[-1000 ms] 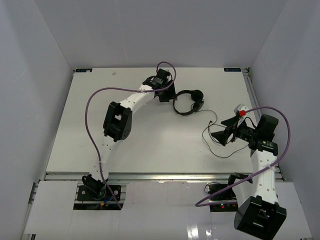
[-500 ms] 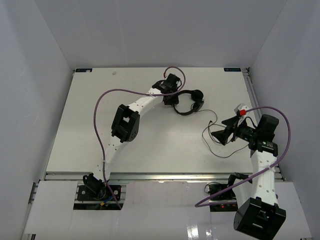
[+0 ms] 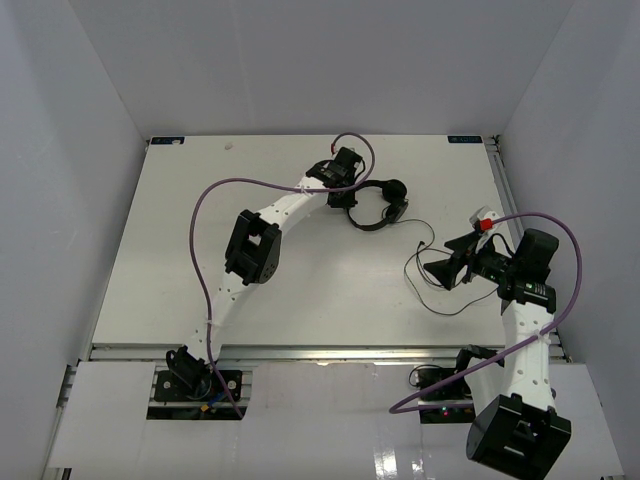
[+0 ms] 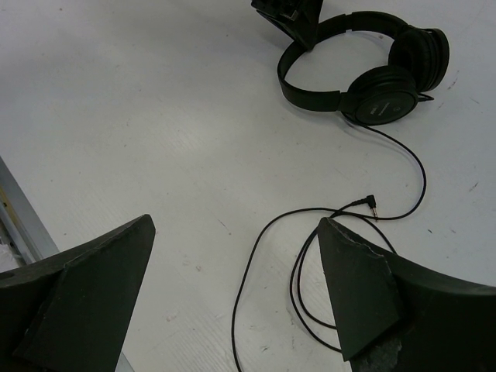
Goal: Wrap the headphones
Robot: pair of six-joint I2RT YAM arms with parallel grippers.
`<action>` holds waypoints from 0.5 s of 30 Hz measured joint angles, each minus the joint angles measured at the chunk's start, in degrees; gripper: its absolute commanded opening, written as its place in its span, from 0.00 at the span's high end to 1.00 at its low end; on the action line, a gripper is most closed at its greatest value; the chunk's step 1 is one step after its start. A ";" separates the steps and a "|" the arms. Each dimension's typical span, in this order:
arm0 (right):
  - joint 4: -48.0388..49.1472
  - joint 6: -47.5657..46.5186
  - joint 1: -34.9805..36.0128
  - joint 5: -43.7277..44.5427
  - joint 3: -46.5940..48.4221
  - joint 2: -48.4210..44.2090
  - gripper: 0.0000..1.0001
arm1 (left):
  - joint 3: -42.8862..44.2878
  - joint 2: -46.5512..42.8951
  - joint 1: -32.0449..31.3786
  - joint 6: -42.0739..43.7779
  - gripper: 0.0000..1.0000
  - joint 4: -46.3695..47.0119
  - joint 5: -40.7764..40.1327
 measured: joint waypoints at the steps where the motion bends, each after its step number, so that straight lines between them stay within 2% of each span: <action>1: 0.00 0.00 -0.10 0.00 0.00 0.00 0.09 | 0.00 0.00 0.01 0.09 0.70 0.03 0.27; 6: 0.06 0.00 -1.13 -0.02 0.00 0.02 0.09 | 0.00 0.07 0.07 0.57 0.77 0.15 1.16; 12: 1.11 0.46 -3.17 -1.64 -1.05 0.29 0.09 | -0.61 0.04 -0.11 1.15 0.99 1.23 1.84; 15: 1.31 0.24 -4.24 -3.50 -1.82 0.24 0.09 | -3.13 -1.15 -0.26 1.14 1.00 3.25 1.78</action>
